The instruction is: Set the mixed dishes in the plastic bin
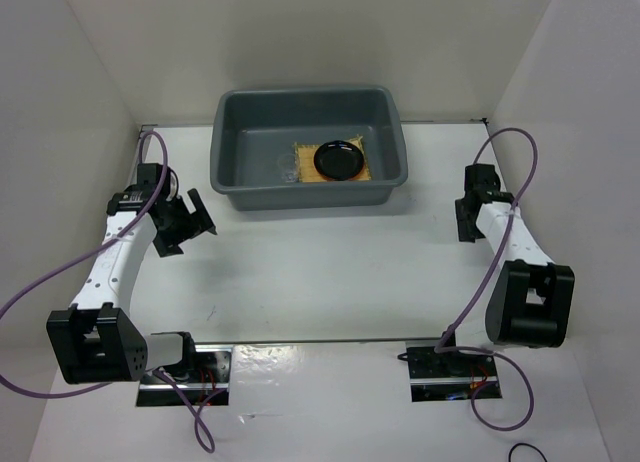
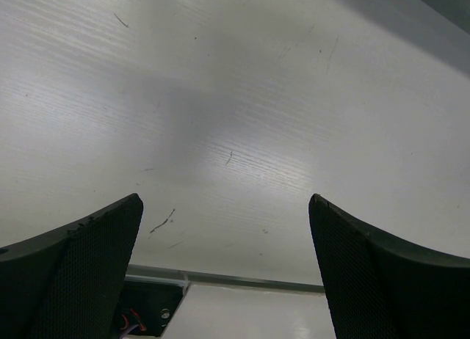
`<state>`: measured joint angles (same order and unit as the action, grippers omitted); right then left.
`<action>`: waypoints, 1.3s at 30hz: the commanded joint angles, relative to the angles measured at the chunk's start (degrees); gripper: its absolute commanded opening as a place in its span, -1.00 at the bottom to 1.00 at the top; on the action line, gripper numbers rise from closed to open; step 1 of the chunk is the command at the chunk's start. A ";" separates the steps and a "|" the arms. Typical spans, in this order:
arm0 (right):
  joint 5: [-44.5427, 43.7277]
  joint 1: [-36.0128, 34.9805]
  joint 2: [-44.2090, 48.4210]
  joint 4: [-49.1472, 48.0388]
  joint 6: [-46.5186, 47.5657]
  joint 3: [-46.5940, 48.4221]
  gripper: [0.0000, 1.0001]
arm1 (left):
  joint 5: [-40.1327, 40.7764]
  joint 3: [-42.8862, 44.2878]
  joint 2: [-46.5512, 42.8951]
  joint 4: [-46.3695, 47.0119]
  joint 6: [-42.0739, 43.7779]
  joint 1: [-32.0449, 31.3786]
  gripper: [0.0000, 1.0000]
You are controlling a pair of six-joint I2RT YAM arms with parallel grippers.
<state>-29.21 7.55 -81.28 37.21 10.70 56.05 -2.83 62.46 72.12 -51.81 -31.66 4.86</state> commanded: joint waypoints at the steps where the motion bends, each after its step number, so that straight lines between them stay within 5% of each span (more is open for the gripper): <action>1: -1.02 1.33 2.44 3.22 -3.05 -2.96 0.69 | 0.37 -0.14 -1.10 0.75 0.28 0.41 1.00; 25: 5.57 2.38 -5.74 2.08 1.25 -4.11 0.40 | 0.37 -0.14 -1.63 0.75 0.28 0.41 1.00; 31: 5.57 2.38 -6.79 0.93 1.78 -4.64 0.03 | 0.37 -0.14 -1.63 0.75 0.28 0.41 1.00; 39: 2.24 2.38 -9.16 -1.96 3.00 -3.59 -0.12 | 0.90 -0.14 -1.63 0.75 0.28 0.41 1.00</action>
<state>-24.14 9.74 -89.38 38.68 13.04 52.01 -2.66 62.46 72.12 -51.81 -31.68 4.86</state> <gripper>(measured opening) 0.444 1.001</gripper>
